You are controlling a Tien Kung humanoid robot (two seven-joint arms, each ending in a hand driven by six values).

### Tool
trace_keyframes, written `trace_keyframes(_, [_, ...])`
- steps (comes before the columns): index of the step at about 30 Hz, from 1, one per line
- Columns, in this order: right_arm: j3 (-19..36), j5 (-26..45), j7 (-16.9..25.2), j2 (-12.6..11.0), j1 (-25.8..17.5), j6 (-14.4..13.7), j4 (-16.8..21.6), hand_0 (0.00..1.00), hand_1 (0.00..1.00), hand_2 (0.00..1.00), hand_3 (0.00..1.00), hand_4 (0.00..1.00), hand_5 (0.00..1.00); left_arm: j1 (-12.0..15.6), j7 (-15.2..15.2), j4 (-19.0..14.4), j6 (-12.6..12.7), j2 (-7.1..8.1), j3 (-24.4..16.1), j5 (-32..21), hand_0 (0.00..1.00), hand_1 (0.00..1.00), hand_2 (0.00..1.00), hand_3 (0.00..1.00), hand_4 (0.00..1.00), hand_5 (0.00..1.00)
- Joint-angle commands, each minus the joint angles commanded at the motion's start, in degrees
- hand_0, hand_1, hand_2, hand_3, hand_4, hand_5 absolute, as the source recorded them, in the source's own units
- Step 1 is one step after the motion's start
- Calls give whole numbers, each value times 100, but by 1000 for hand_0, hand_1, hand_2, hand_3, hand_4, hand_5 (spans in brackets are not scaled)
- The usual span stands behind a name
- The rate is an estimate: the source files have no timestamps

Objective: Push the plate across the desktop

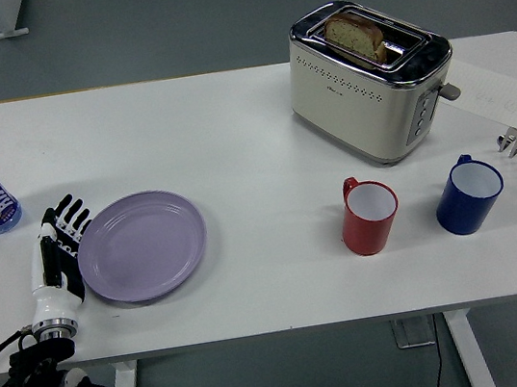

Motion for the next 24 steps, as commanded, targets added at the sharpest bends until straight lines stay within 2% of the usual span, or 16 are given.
trace_keyframes(24, [9, -21, 18, -20, 57, 9, -11, 551, 451, 584, 579, 291, 468, -123, 21, -20, -24, 0, 514, -110, 812, 828, 847, 825, 510, 998])
